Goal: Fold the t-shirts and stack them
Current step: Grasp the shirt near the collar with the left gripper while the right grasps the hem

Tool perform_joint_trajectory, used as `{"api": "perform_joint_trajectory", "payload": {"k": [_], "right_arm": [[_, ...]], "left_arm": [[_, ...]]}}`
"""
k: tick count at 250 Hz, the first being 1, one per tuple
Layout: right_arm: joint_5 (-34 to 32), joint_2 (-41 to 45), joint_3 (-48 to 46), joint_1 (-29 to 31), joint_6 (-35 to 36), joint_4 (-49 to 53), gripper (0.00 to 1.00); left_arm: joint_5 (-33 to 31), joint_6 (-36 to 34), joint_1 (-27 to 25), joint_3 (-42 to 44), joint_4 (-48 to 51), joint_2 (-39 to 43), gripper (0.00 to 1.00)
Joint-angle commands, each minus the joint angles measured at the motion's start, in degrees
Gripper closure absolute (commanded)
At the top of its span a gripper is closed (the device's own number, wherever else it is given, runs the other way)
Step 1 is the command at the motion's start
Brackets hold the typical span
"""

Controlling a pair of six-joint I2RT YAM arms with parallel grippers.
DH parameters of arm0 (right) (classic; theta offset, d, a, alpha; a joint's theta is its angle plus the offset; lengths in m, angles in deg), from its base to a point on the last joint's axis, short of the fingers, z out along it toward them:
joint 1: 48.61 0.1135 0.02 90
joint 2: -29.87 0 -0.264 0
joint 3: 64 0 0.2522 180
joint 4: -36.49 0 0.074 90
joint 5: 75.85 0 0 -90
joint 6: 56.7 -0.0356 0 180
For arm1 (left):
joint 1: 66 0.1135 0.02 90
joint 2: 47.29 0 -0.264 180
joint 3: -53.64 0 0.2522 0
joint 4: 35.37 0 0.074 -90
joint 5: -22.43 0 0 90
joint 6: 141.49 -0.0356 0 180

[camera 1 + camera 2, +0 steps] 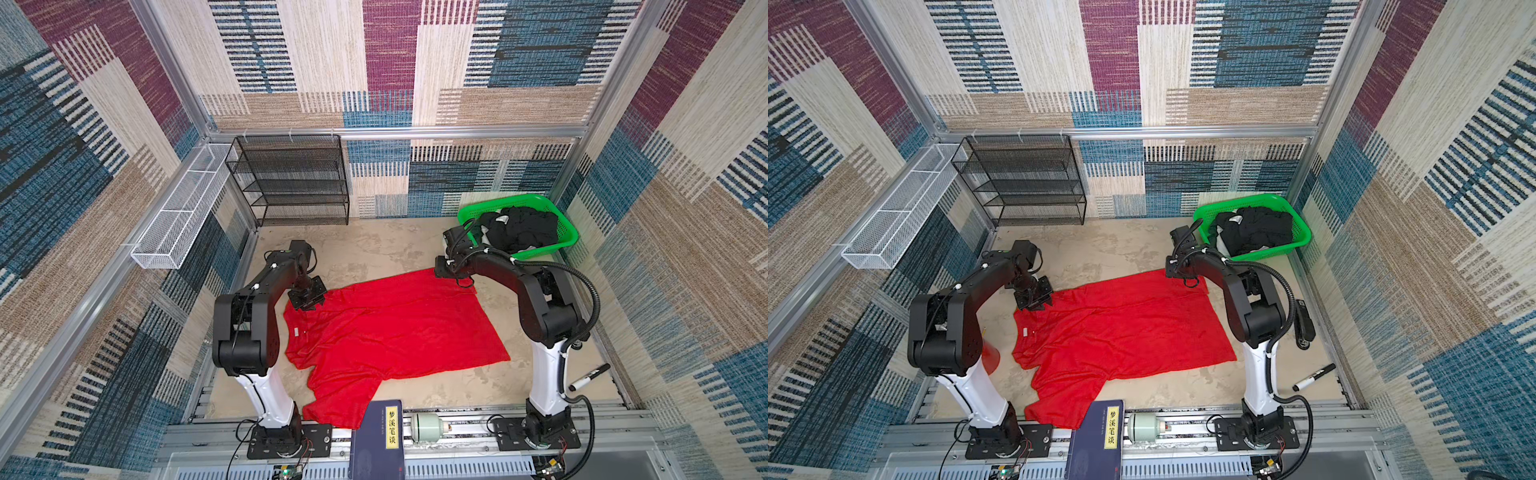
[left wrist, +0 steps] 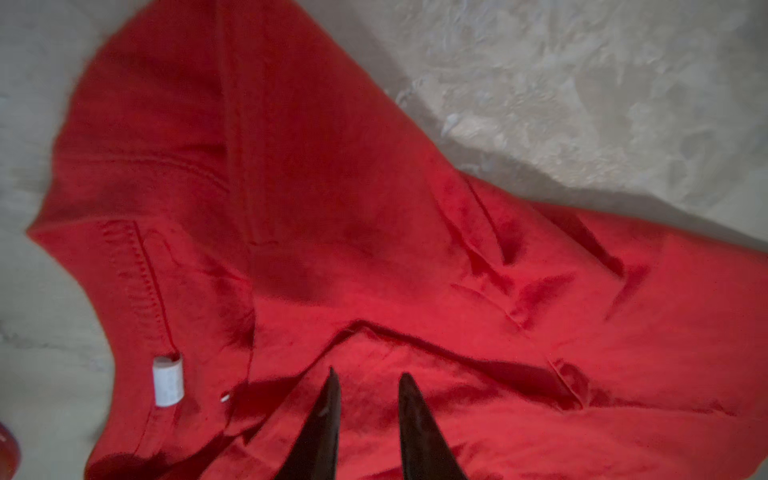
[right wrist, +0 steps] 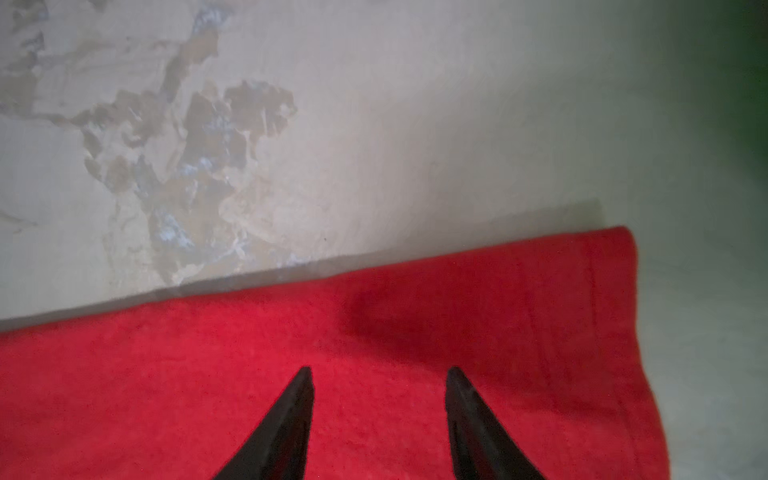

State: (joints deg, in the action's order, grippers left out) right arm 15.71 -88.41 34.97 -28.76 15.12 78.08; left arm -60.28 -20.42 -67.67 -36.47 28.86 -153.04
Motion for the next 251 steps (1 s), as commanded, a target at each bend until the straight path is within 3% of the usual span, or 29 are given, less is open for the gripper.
{"api": "perform_joint_trajectory", "payload": {"k": [1,146,196,251], "right_arm": [[1.1,0.7,-1.0,0.0,-0.8,0.7,0.47],[2.2,-1.6,0.1,0.0,-1.3,0.5,0.46],[2.1,-1.9,0.2,0.0,-1.3,0.6,0.46],[2.3,-2.2,0.3,0.0,-1.1,0.8,0.46]], "left_arm": [[-1.3,-2.1,-0.1,-1.5,-0.3,-2.2,0.73],[0.6,-3.0,-1.0,-1.1,1.4,-3.8,0.73],[0.5,-2.6,-1.4,-1.3,1.8,-5.2,0.8],[-0.1,-2.7,-1.4,-1.4,2.2,-5.9,0.81]]}}
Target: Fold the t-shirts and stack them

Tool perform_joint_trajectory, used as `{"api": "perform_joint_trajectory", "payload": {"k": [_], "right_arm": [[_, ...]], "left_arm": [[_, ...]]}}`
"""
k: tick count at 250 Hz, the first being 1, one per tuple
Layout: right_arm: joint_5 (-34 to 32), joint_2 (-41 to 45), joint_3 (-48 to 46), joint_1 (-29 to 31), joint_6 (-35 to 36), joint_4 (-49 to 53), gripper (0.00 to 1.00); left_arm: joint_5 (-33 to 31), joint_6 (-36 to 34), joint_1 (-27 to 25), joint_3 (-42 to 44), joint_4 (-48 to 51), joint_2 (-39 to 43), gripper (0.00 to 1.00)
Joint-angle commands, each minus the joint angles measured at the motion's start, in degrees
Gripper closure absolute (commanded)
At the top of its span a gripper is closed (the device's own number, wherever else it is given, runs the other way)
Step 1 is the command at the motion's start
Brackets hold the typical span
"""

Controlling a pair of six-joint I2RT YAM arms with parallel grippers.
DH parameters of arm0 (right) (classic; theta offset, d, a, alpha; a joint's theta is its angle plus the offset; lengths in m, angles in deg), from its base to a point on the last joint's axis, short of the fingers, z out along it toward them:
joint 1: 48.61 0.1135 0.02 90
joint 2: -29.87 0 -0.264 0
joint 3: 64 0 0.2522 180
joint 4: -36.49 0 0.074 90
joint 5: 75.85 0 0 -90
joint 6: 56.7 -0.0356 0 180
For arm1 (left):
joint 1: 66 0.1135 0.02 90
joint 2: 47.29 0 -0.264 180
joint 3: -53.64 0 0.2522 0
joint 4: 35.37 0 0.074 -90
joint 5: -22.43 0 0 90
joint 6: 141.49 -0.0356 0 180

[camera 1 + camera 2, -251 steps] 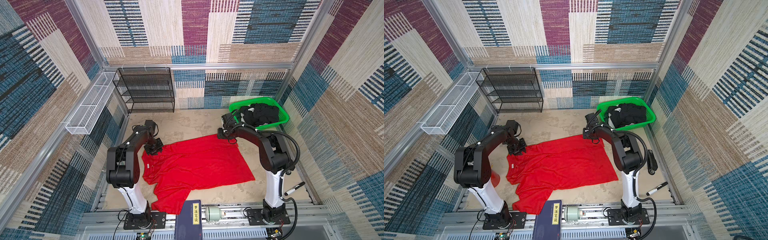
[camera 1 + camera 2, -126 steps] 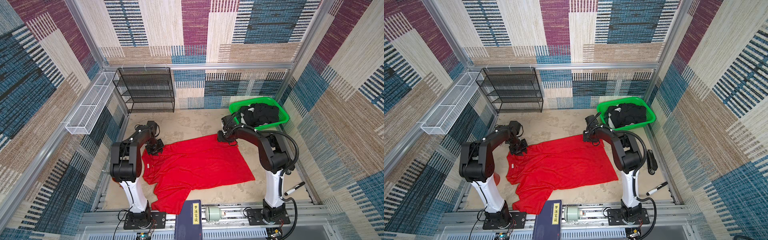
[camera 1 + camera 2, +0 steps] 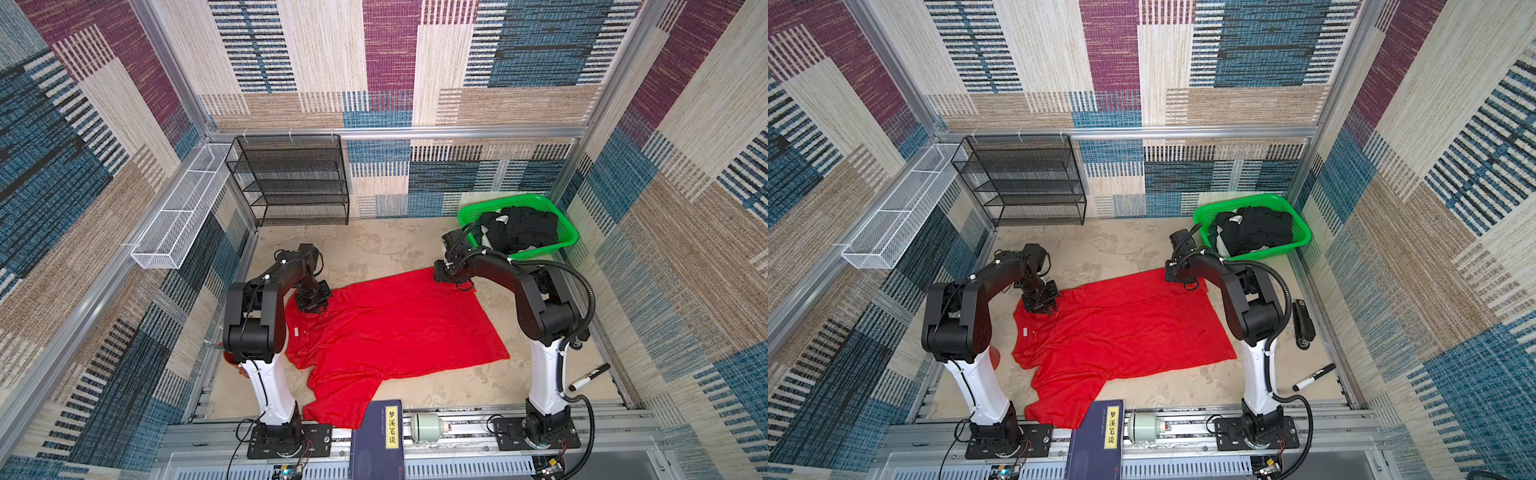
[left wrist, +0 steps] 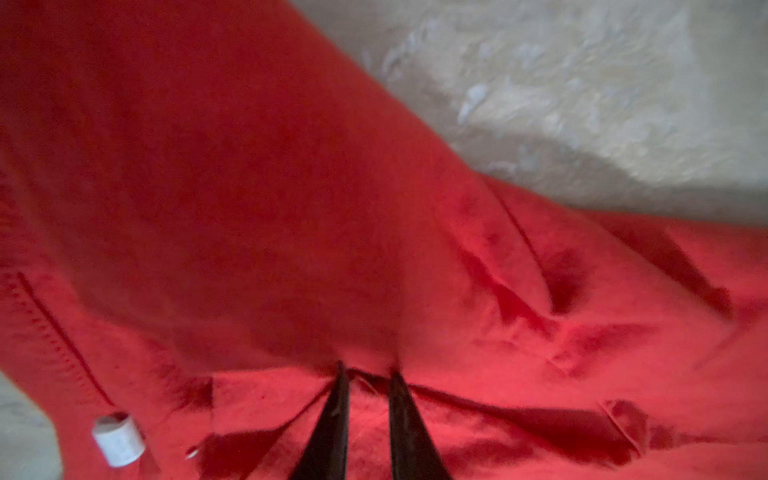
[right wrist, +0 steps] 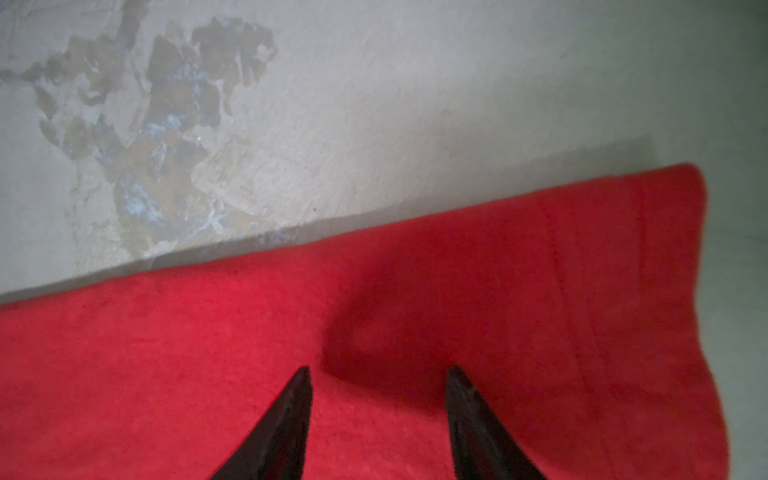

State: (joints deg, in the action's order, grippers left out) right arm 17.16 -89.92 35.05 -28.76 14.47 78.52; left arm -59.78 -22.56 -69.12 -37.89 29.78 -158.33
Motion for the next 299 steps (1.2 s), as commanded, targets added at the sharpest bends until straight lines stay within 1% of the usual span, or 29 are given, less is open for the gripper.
{"api": "perform_joint_trajectory", "payload": {"k": [1,17,32,80,136,167,200,234,254,264,277,299], "right_arm": [[0.9,-0.6,0.2,0.0,-0.4,0.4,0.46],[0.8,-0.7,0.2,0.0,-0.3,0.3,0.46],[0.9,-0.8,0.2,0.0,-0.3,0.3,0.46],[1.3,-1.2,0.2,0.0,-0.7,-0.1,0.46],[0.7,-1.9,0.6,0.0,-1.7,0.0,0.46],[0.6,-2.2,0.3,0.0,-2.5,0.0,0.47],[0.7,-2.2,-0.1,0.0,-2.9,-0.4,0.47],[0.9,-2.6,-0.1,0.0,-3.2,-0.6,0.47],[1.1,-2.7,-0.1,0.0,-3.3,-0.5,0.47],[0.9,-2.8,0.0,0.0,-3.4,-0.4,0.47],[0.6,-2.9,0.2,0.0,-3.5,-0.2,0.47],[-0.2,-3.2,0.6,-0.1,-3.6,0.5,0.47]], "left_arm": [[-0.6,-0.5,0.0,0.0,1.3,-0.6,0.81],[-0.2,-0.5,0.0,0.1,1.4,-0.6,0.93],[0.0,-0.2,0.0,0.5,1.4,0.0,1.0],[0.7,-0.5,0.0,1.9,2.4,3.3,1.0],[3.0,-0.6,-1.2,5.9,4.9,10.5,1.0],[5.2,-1.3,-3.4,8.0,6.3,14.2,1.0],[9.4,-2.3,-6.8,10.1,8.1,16.8,1.0],[12.6,-1.4,-11.2,12.7,8.8,19.6,1.0],[14.3,-1.0,-12.7,14.9,9.1,21.1,1.0],[14.9,-1.3,-13.1,16.0,9.1,22.0,0.95],[16.2,-1.8,-13.2,17.2,8.7,23.7,0.93],[18.8,-4.0,-13.1,18.0,7.4,27.2,0.8]]}}
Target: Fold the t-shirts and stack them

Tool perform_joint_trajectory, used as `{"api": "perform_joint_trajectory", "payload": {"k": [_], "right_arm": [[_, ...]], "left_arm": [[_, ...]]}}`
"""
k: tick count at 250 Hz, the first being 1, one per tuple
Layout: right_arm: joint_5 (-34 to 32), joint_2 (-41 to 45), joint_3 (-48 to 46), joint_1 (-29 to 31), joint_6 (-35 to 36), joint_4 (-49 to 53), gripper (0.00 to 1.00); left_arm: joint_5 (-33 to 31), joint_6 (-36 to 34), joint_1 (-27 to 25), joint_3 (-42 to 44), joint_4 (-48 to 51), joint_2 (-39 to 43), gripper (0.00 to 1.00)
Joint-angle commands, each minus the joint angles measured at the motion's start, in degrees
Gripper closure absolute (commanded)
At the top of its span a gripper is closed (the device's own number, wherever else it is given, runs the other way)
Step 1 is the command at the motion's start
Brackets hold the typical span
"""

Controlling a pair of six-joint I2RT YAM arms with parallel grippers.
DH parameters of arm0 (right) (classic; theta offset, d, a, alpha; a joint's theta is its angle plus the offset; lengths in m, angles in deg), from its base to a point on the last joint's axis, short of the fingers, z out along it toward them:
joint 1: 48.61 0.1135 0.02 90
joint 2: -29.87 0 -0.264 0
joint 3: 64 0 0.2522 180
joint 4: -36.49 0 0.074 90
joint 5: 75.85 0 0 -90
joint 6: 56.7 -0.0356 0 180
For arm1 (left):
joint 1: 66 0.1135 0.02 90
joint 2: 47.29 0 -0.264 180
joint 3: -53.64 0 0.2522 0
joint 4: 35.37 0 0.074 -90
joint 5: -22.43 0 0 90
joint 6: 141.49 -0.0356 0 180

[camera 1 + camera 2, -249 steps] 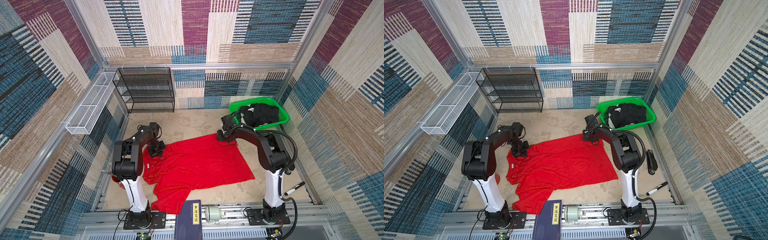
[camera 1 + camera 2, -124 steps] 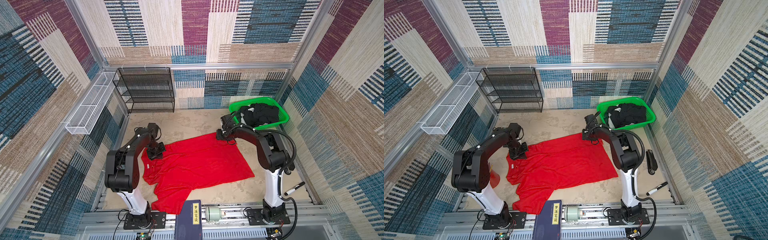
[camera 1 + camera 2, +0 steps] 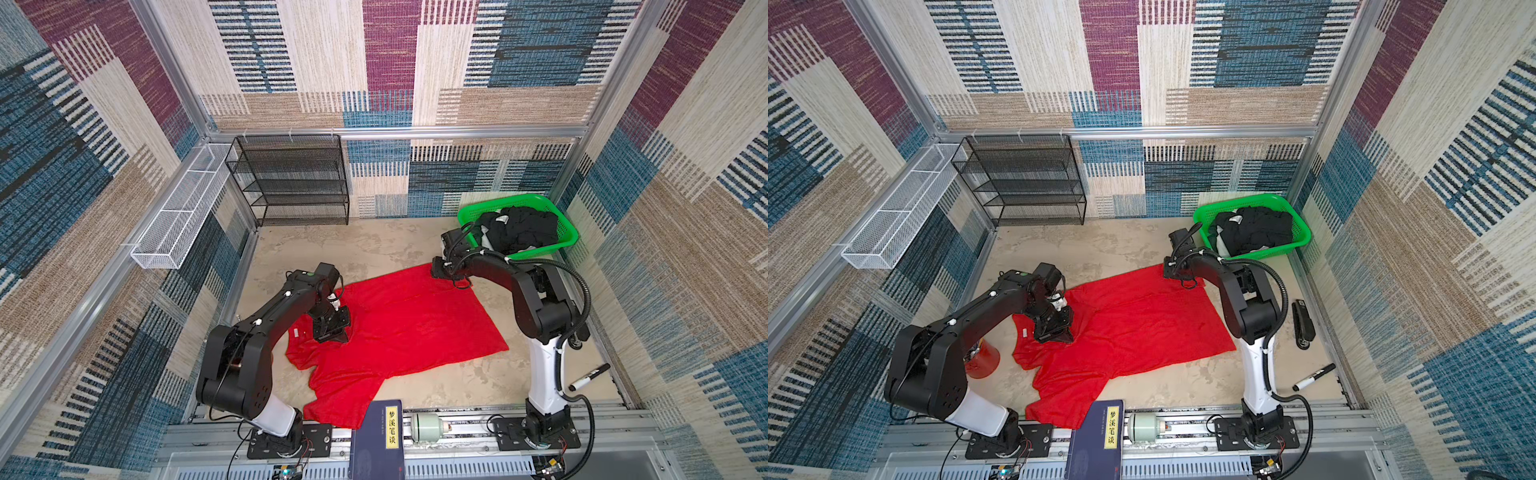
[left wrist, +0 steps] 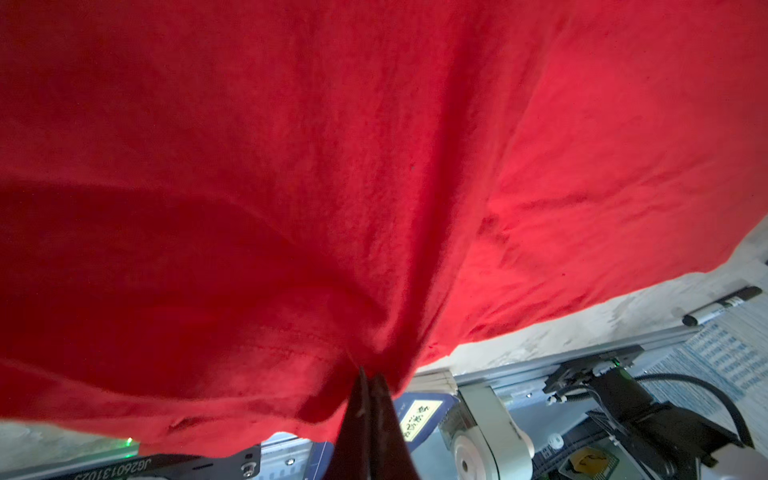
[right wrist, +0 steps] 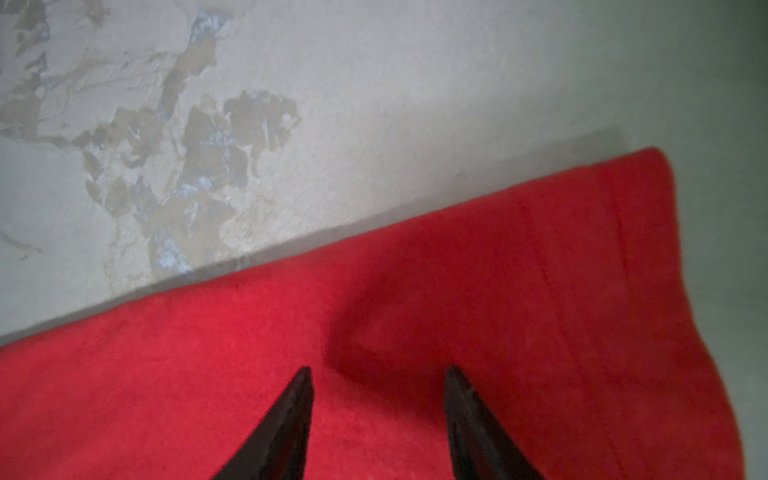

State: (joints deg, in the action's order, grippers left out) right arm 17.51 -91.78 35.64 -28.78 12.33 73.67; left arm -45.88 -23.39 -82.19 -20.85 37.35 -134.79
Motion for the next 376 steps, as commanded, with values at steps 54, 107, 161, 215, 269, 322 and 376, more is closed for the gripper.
{"api": "perform_joint_trajectory", "payload": {"k": [54,107,161,215,269,322,376], "right_arm": [[-0.9,-2.0,1.9,-0.1,-1.5,6.5,0.47],[-0.6,-2.3,4.7,-0.1,0.3,7.2,0.47],[0.5,-5.9,10.1,-0.1,1.5,10.5,0.47],[1.7,-8.3,10.8,-0.9,-0.7,11.9,0.47],[3.7,-11.1,15.2,-2.6,-1.3,13.4,0.47],[5.2,-18.3,30.0,-3.4,-1.3,20.2,0.47],[6.8,-24.9,43.3,-3.4,-1.1,25.5,0.48]], "left_arm": [[-3.5,-1.1,1.8,1.8,-9.3,10.4,0.68],[-11.3,6.4,12.4,-3.6,-14.0,-2.1,0.69],[-16.7,9.8,14.9,-16.4,-10.6,-16.0,0.69],[-20.4,11.4,14.9,-20.5,-8.3,-24.8,0.69],[-23.6,11.3,16.1,-24.1,-11.0,-30.6,0.68],[-23.1,7.9,17.3,-35.8,-14.4,-38.8,0.67],[-21.7,2.6,17.5,-54.9,-11.7,-49.1,0.66]]}}
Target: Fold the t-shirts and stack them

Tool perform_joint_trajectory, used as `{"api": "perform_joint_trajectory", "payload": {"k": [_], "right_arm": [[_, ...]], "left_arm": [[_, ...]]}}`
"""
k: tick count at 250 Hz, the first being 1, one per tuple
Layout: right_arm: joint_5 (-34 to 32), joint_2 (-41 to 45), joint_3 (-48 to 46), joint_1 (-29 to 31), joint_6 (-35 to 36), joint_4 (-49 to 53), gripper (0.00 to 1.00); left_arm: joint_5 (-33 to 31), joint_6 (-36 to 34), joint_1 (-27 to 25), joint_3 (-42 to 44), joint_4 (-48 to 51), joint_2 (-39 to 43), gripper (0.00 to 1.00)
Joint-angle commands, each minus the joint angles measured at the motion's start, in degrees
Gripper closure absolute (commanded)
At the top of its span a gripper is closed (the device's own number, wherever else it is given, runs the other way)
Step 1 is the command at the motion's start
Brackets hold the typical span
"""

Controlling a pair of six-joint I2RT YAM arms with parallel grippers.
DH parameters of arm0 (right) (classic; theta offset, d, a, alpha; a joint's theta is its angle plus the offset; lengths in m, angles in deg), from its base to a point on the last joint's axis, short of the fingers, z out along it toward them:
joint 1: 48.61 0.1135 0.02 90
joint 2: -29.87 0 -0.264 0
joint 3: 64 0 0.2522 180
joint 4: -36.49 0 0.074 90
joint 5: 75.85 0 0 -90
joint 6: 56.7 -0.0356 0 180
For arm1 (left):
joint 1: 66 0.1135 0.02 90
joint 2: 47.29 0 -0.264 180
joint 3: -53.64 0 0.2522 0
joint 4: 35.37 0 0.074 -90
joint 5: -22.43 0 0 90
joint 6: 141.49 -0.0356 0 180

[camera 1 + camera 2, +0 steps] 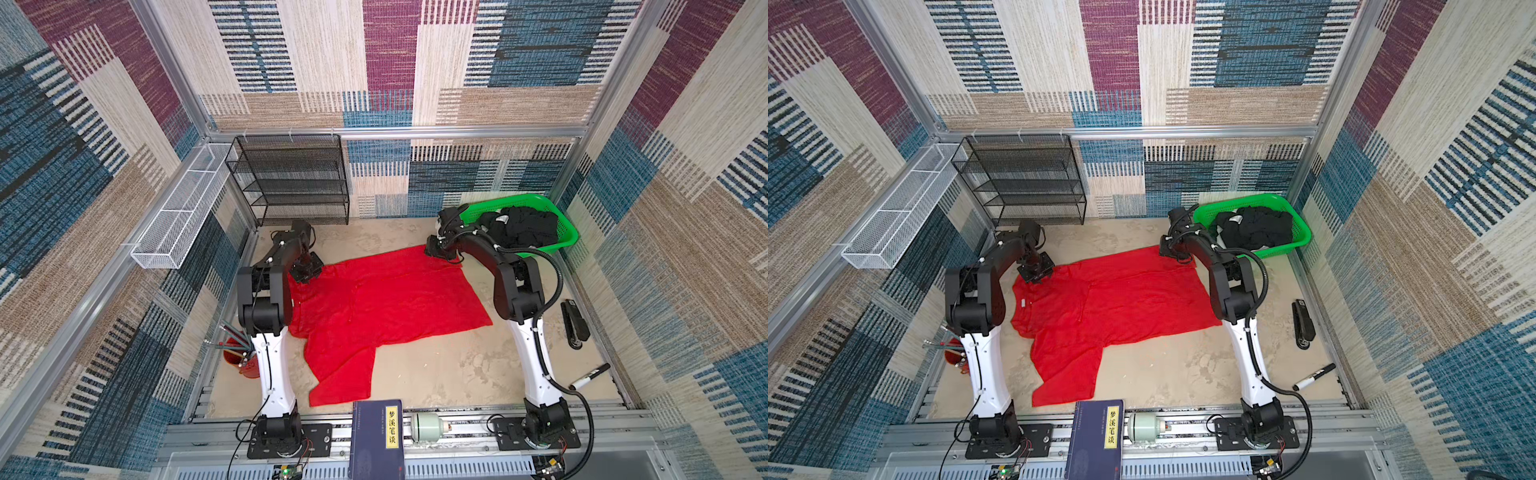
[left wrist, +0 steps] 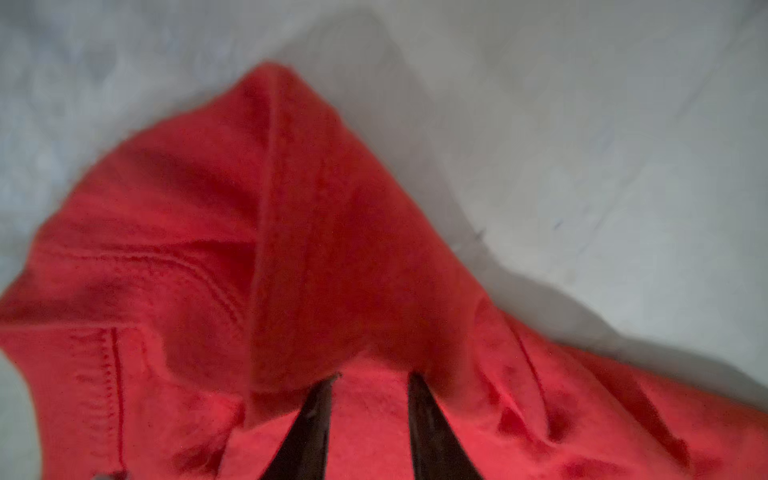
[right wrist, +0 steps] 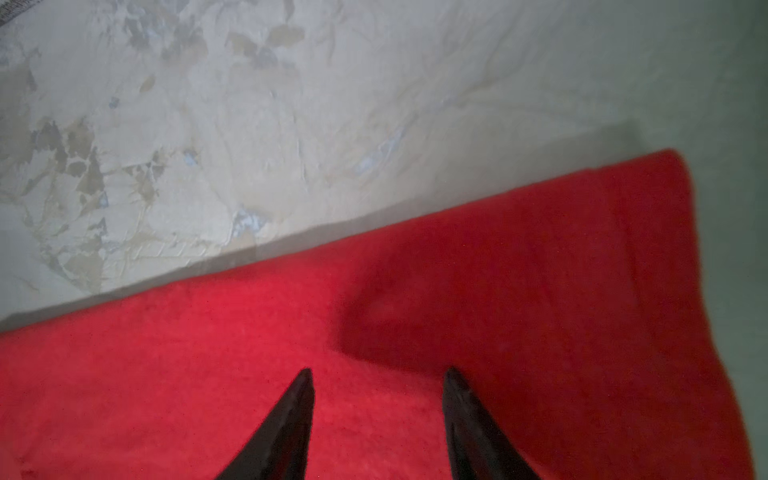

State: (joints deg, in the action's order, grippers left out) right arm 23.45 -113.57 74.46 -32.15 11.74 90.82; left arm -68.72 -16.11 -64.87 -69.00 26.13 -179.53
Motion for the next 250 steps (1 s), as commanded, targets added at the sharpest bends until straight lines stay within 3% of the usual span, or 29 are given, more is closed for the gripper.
{"api": "perform_joint_trajectory", "payload": {"k": [1,26,48,86,155,198,218,250], "right_arm": [[0.8,-3.2,4.7,0.0,-0.4,8.4,0.48],[-0.8,-3.3,8.0,0.0,1.1,9.5,0.48],[-3.4,0.1,6.3,0.2,2.3,8.4,0.47],[-8.4,11.7,-5.6,1.2,2.9,5.4,0.45],[-7.7,36.5,-42.2,1.6,-4.2,-1.2,0.42],[-5.0,42.7,-55.1,1.6,-6.5,-2.2,0.41],[-4.8,44.2,-57.5,1.6,-6.5,-2.1,0.41],[-4.4,44.4,-58.5,1.5,-6.1,-2.1,0.41]], "left_arm": [[1.1,-4.7,0.2,-7.0,-0.4,-4.5,0.66],[5.1,-7.1,0.4,-11.1,-1.0,-5.6,0.65],[7.5,-7.9,0.1,-9.2,-1.1,-1.9,0.65],[4.6,-5.2,-1.2,11.2,-1.8,17.1,0.65],[-1.4,0.8,-5.1,42.0,16.3,45.4,0.65],[2.7,6.1,-8.0,55.7,16.5,53.5,0.65],[4.6,8.1,-12.1,59.2,15.0,55.6,0.65],[12.7,7.9,-17.8,64.3,8.6,56.6,0.66]]}}
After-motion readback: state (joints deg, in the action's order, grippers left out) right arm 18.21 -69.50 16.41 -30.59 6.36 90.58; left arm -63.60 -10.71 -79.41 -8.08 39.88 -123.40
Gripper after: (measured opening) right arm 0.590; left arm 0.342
